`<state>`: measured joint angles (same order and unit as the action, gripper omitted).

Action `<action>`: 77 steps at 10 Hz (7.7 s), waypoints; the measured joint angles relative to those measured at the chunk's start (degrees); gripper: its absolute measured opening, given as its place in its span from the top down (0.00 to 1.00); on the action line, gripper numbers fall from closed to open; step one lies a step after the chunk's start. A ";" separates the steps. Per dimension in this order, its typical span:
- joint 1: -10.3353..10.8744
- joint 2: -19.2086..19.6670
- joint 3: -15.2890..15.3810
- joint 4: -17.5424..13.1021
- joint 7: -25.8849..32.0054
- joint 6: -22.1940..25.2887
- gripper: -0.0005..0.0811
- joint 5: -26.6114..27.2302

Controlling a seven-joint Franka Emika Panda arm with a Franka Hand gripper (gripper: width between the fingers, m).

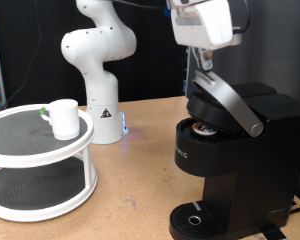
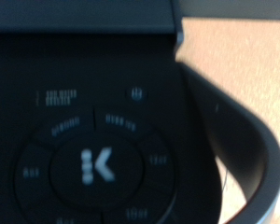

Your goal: Make a cup of coffee with the keurig machine

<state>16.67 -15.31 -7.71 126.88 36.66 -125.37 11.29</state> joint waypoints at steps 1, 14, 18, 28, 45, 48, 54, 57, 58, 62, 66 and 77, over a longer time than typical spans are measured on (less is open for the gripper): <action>-0.68 0.36 -0.08 0.59 -0.07 -0.02 0.98 -1.34; -2.43 4.52 -2.30 7.49 7.07 -7.42 0.98 5.94; -1.71 1.78 -3.11 6.90 14.28 -7.33 0.98 22.28; -4.86 -2.90 -2.21 9.53 -5.11 -3.54 0.98 18.90; -14.49 -18.88 -6.46 19.29 -13.67 9.18 0.98 9.96; -14.58 -19.88 -7.16 19.96 -13.32 9.62 0.98 9.92; -19.70 -25.88 -11.38 22.56 -4.17 17.77 0.98 0.97; -21.29 -28.20 -13.23 22.77 -2.86 21.29 0.98 0.10; -21.37 -28.22 -13.32 22.91 -2.46 21.32 0.98 -0.25; -23.83 -32.02 -17.78 24.56 6.74 25.66 0.98 -4.36; -25.57 -34.76 -21.34 23.62 12.03 33.66 0.98 -8.09; -29.12 -40.74 -31.37 25.02 12.58 22.68 0.98 -2.54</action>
<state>-12.45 -56.04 -39.08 151.89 49.23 -102.70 8.75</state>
